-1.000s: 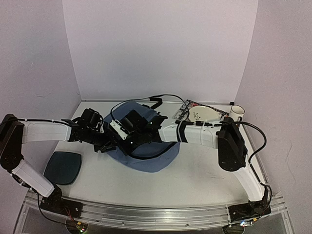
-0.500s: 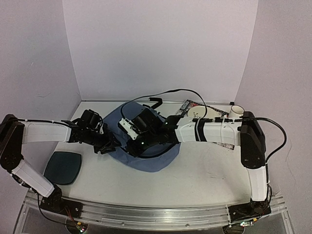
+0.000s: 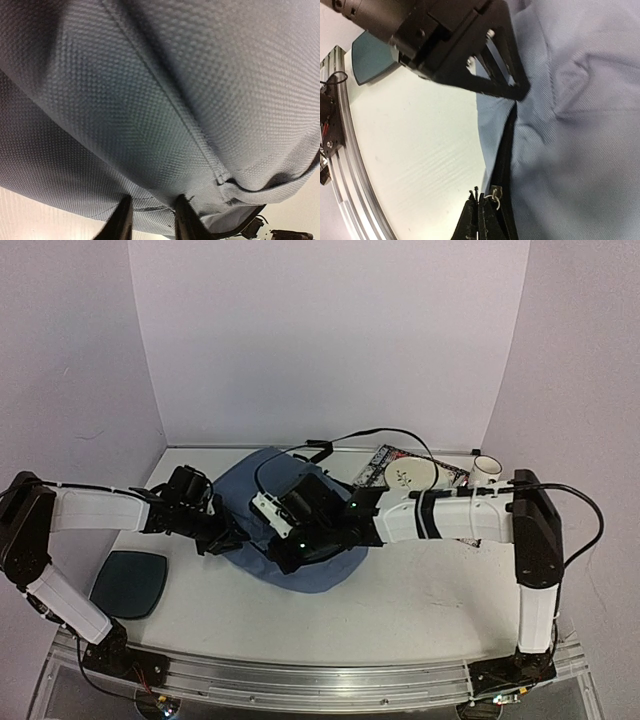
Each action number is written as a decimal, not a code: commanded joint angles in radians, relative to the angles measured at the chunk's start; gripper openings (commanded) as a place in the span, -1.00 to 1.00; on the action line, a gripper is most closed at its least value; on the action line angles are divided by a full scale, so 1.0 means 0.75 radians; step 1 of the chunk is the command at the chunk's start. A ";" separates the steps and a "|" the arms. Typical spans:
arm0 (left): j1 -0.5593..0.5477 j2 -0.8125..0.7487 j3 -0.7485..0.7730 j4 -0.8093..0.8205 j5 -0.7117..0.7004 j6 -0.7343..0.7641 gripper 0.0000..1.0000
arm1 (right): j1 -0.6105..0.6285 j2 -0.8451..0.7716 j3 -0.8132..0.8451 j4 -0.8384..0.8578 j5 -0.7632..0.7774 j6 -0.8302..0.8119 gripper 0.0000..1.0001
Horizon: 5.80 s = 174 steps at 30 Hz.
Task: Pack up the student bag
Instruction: Zip the student bag into the largest pocket of the bag, then hold the largest pocket of the student bag, then zip the student bag into the largest pocket of the bag, then adjust the student bag at the center of the board, then hold the largest pocket of the student bag, then zip the student bag into the largest pocket of the bag.
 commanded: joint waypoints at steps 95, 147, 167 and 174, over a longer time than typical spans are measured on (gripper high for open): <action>-0.012 -0.338 0.012 -0.404 -0.581 0.313 -0.61 | 0.096 -0.267 0.199 -0.127 -0.064 -0.041 -1.00; -0.616 -0.394 -0.205 0.448 -0.277 1.940 0.14 | 0.047 -0.490 -0.132 -0.009 0.249 0.136 -1.00; -0.631 -0.654 -0.381 0.353 -0.412 1.908 -1.00 | -0.323 -0.716 -0.413 -0.015 0.394 0.156 -1.00; -0.631 -0.776 -0.393 0.136 -0.541 1.932 -1.00 | -0.432 -0.640 -0.373 -0.013 0.256 0.136 -1.00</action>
